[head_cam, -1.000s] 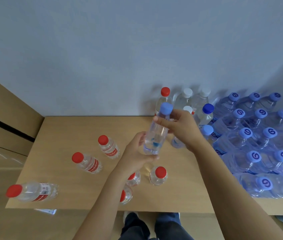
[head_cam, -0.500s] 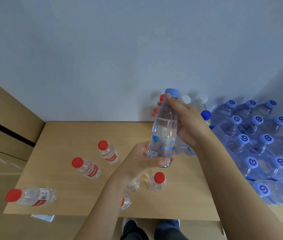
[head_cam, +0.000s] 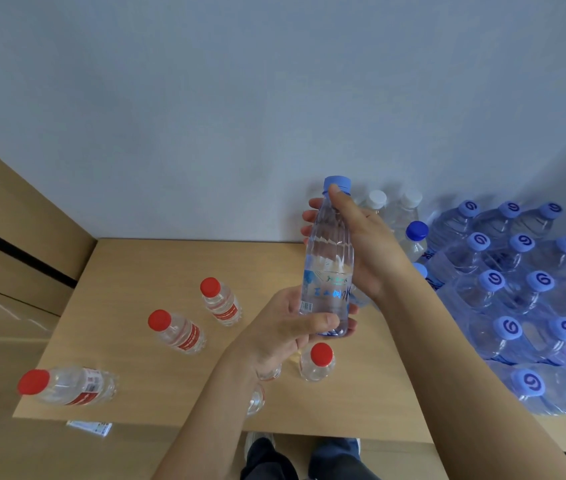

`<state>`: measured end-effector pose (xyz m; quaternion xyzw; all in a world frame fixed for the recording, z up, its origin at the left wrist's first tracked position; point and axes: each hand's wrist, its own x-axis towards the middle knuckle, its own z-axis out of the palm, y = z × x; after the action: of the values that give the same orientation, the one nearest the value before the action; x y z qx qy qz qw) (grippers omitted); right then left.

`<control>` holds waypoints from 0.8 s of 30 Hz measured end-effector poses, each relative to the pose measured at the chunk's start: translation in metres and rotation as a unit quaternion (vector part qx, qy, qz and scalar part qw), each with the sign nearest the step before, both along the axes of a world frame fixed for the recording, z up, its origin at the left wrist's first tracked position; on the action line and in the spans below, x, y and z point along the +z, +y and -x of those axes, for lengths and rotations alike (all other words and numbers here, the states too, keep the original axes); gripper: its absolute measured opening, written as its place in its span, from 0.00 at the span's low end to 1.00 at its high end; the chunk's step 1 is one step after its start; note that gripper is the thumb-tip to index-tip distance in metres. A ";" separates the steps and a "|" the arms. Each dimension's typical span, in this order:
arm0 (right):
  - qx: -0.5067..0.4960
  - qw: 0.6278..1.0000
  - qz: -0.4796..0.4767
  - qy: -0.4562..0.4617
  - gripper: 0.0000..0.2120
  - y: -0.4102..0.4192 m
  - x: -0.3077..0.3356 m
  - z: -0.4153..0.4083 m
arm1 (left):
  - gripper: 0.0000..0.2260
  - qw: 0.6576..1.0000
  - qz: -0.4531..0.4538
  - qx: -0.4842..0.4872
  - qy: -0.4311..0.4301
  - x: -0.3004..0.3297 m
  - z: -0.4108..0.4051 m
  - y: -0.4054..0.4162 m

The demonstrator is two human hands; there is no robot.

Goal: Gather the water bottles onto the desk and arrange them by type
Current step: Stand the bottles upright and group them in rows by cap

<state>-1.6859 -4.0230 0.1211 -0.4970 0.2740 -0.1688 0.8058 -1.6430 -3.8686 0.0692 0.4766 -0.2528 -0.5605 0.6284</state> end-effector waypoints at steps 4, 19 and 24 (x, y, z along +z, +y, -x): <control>0.003 1.000 0.016 0.010 0.17 -0.001 -0.003 -0.001 | 0.16 1.000 -0.010 -0.007 -0.012 -0.004 -0.001 0.000; 0.053 0.956 0.242 0.159 0.23 -0.007 -0.056 0.021 | 0.23 0.944 -0.202 -0.102 -0.242 -0.060 -0.050 -0.042; 0.046 0.943 0.255 0.208 0.10 -0.001 -0.083 0.027 | 0.26 0.914 -0.211 -0.150 -0.313 -0.086 -0.063 -0.059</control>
<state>-1.7130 -4.0242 0.0379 -0.7222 0.3602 -0.0887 0.5838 -1.5799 -3.9277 -0.0169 0.7056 -0.3808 -0.5108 0.3101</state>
